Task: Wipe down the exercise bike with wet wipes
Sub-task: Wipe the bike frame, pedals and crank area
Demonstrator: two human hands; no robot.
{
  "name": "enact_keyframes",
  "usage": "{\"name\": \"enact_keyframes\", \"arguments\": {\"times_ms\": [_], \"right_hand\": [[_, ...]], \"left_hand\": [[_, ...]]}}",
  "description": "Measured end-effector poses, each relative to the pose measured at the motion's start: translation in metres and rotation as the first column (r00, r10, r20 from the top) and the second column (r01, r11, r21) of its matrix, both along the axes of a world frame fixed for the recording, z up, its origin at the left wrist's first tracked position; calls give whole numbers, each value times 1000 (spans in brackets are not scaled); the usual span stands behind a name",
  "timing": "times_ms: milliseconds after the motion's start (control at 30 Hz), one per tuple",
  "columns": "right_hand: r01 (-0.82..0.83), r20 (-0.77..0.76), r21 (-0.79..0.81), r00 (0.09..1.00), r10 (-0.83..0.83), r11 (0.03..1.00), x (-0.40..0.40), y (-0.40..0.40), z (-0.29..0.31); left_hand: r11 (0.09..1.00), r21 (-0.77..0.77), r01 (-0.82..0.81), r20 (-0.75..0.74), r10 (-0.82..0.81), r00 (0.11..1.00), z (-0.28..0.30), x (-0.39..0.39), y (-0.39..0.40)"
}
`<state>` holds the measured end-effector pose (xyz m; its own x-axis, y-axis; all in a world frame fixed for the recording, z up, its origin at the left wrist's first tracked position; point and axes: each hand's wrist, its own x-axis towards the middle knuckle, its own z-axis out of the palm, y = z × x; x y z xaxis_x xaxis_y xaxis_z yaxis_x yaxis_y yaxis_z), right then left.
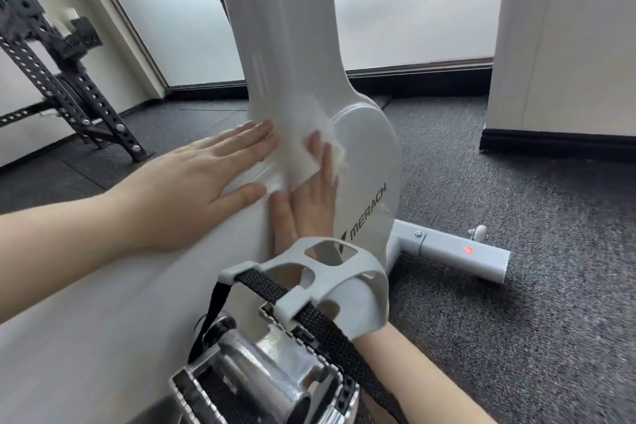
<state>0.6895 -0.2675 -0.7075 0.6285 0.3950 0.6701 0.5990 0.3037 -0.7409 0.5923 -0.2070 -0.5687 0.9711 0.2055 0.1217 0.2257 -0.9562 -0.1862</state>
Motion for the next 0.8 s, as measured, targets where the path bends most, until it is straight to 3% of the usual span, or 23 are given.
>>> {"name": "enact_keyframes", "arguments": {"times_ms": [67, 133, 167, 233, 267, 300, 333, 400, 467, 533, 600, 633, 667, 733, 800], "right_hand": [[-15, 310, -14, 951, 18, 1000, 1, -10, -8], [4, 413, -29, 911, 8, 1000, 23, -9, -15], [44, 354, -25, 935, -32, 999, 36, -3, -16], [97, 15, -5, 995, -97, 995, 55, 9, -14], [87, -168, 6, 982, -85, 996, 55, 13, -10], [72, -245, 20, 967, -65, 997, 47, 13, -9], [58, -194, 47, 980, -48, 997, 36, 12, -11], [49, 154, 36, 987, -54, 998, 18, 4, -20], [26, 454, -21, 891, -14, 999, 37, -3, -22], [5, 447, -61, 894, 22, 998, 69, -3, -8], [32, 239, -86, 971, -11, 996, 83, -1, 8], [36, 215, -100, 976, -14, 994, 78, -1, 11], [18, 287, -104, 958, 13, 994, 68, -2, 10], [-30, 590, -91, 804, 78, 995, 54, -13, -3], [-54, 764, -74, 638, 91, 996, 67, -26, -9]], "left_hand": [[999, 25, 42, 0, -42, 999, -1, 0, -1], [999, 24, 24, 6, -24, 1000, -1, 0, -1], [1000, 6, 4, 8, -4, 1000, 0, 0, -1], [1000, -2, -26, -4, 26, 1000, 0, -1, 0], [1000, 3, -29, -9, 29, 1000, 0, -1, 1], [1000, 2, -27, -15, 27, 1000, -1, -1, 1], [1000, -2, -27, -17, 27, 999, -1, -1, 2], [1000, -14, -24, -5, 24, 1000, -3, -2, 3], [998, -48, -33, 40, 35, 999, -3, -2, 4], [996, -75, -37, 80, 43, 996, -3, -2, 5], [996, -81, -34, 107, 43, 993, -4, -2, 4], [996, -84, -35, 111, 45, 993, -3, -3, 3], [997, -78, -27, 115, 36, 993, -3, -2, 1], [1000, 6, 26, 123, -26, 992, -4, -1, 0], [998, 55, 36, 156, -45, 987, -5, -1, 1]]}}
